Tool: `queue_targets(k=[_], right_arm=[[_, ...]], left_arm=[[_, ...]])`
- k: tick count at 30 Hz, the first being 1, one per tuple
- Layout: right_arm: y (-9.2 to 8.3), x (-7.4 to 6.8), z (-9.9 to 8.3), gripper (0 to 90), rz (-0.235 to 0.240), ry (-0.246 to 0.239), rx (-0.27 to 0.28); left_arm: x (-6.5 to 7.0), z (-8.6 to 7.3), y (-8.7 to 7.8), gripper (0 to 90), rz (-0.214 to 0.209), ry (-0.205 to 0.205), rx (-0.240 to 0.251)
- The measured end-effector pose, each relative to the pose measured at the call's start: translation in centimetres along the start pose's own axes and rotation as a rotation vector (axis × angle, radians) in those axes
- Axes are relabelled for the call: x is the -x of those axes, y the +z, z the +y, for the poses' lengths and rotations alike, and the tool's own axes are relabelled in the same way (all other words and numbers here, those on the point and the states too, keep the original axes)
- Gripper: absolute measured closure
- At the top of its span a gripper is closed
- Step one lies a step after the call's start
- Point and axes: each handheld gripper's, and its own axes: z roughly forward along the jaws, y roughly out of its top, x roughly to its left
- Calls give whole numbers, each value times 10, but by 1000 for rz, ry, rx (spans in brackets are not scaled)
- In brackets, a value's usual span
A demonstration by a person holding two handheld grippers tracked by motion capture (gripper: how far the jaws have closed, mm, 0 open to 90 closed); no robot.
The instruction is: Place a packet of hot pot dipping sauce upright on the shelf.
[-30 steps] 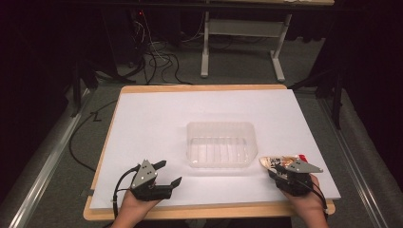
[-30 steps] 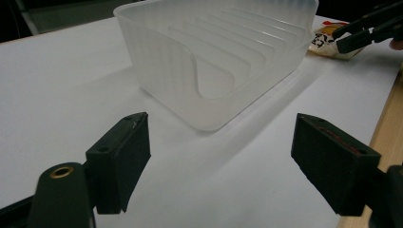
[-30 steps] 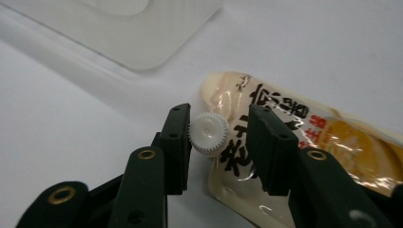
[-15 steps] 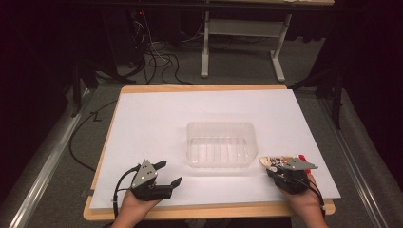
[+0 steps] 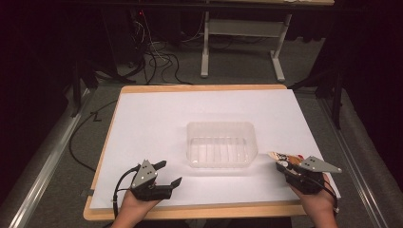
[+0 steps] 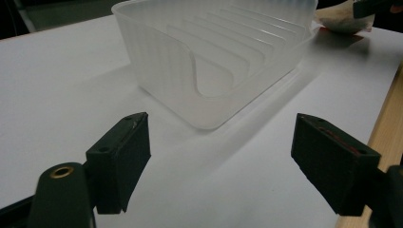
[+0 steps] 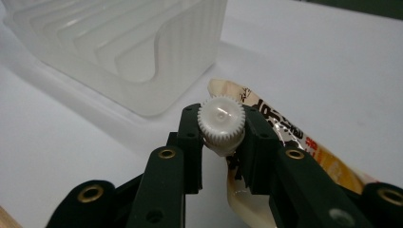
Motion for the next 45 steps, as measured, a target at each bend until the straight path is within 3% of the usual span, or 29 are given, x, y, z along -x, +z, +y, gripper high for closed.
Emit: queue_targets(k=[2,11,24,30,37,45], right_arm=[[-8,3,4,741,-8,-2,44],[-24,7,14,742,-30,-10,122],[-38,18,28,743,-29,72,270],[-33,18,32,743,-13,86,315],[-21,14,42,744,-20,64,404],[-11,19,44,745,-24,93,444]], left_arm=[[0,0,0,212,-1,3,-3],[-3,-1,-2,212,6,-1,-4],[-5,-6,-13,212,31,-9,-5],[-6,-10,-24,212,58,-19,-2],[-8,-17,-37,212,89,-34,-3],[-10,-22,-48,212,118,-55,4]])
